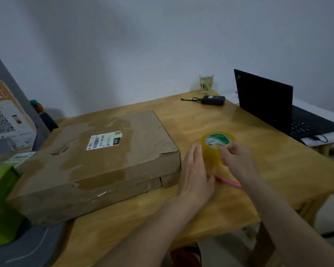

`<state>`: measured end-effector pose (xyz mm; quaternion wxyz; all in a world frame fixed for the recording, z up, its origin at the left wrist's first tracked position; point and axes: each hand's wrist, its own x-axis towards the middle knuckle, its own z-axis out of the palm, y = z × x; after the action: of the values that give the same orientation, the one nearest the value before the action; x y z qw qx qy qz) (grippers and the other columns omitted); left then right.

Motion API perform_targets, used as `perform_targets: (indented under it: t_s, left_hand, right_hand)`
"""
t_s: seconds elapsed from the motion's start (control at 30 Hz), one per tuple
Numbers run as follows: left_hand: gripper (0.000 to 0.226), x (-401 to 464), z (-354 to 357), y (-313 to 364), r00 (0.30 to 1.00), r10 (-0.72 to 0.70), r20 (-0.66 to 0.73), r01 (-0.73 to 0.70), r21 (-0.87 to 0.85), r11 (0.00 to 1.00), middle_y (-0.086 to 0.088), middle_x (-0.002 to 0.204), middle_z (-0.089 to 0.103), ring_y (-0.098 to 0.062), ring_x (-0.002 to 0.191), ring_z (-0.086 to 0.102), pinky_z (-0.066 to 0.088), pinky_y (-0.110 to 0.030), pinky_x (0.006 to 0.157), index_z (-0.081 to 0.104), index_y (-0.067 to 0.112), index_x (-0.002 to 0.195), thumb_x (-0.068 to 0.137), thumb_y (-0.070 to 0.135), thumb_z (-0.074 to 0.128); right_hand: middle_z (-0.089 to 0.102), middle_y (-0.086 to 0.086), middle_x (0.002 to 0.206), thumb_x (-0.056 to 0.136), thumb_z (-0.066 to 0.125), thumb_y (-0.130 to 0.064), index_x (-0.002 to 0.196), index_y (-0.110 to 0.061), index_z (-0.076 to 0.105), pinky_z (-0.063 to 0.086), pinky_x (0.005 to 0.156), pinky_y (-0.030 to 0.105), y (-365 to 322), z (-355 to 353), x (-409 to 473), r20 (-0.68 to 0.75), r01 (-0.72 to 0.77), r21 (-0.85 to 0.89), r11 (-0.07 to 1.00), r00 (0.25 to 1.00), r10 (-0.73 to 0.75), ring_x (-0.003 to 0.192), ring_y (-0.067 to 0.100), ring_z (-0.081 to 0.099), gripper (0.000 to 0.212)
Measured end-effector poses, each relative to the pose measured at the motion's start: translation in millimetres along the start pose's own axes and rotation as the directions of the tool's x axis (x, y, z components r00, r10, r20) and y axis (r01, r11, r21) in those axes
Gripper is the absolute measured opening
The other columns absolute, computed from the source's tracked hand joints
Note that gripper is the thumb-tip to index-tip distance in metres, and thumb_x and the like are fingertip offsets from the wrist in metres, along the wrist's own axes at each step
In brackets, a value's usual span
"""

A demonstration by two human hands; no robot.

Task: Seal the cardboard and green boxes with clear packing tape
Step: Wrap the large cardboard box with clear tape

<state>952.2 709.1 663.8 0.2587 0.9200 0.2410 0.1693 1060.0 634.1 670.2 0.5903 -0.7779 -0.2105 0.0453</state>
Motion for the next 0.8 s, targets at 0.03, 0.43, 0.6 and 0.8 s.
perform_targets:
  t_s: [0.03,0.43,0.6,0.8]
  left_hand:
    - [0.087,9.6,4.8,1.7,0.999,-0.054,-0.009,0.053,-0.032,0.998,0.008,0.163,-0.005,-0.012,0.150,-0.001,0.010,-0.027,0.120,0.000,0.020,0.157,0.094,0.017,0.060]
    - [0.024,60.1,28.4,-8.6,0.895,-0.438,-0.082,0.375,-0.392,0.840,0.002,0.117,0.070,-0.012,0.108,0.063,0.041,-0.016,0.085,0.073,0.016,0.114,0.095,0.012,0.058]
    - [0.016,56.0,29.2,-7.2,0.899,-0.422,-0.121,0.335,-0.431,0.838,0.003,0.104,0.074,-0.009,0.097,0.065,0.044,-0.016,0.080,0.076,0.014,0.101,0.094,0.016,0.062]
    - [0.019,45.8,27.2,0.7,0.923,-0.355,-0.145,0.293,-0.331,0.897,0.000,0.106,0.074,-0.011,0.095,0.065,0.045,-0.020,0.083,0.076,0.012,0.104,0.096,0.016,0.060]
  right_hand:
    - [0.061,-0.003,0.074,0.091,0.059,-0.017,0.074,-0.017,0.057,0.046,0.073,0.036,2.3,1.4,4.6,0.000,0.047,-0.101,0.994,0.999,-0.047,0.079,0.021,0.059,0.017]
    - [0.049,0.001,0.138,0.092,0.059,-0.035,0.129,-0.022,0.051,0.021,0.111,0.037,29.4,14.5,45.8,0.336,0.380,-0.756,0.532,0.924,-0.182,0.135,0.022,0.032,0.040]
    - [0.047,0.002,0.142,0.090,0.064,-0.031,0.137,-0.019,0.048,0.021,0.112,0.034,33.5,4.4,50.1,0.401,0.405,-0.709,0.577,0.905,-0.142,0.140,0.020,0.025,0.051]
    - [0.045,0.005,0.145,0.091,0.062,-0.030,0.142,-0.018,0.043,0.023,0.113,0.033,28.2,2.5,49.6,0.436,0.420,-0.710,0.565,0.893,-0.115,0.141,0.020,0.025,0.055]
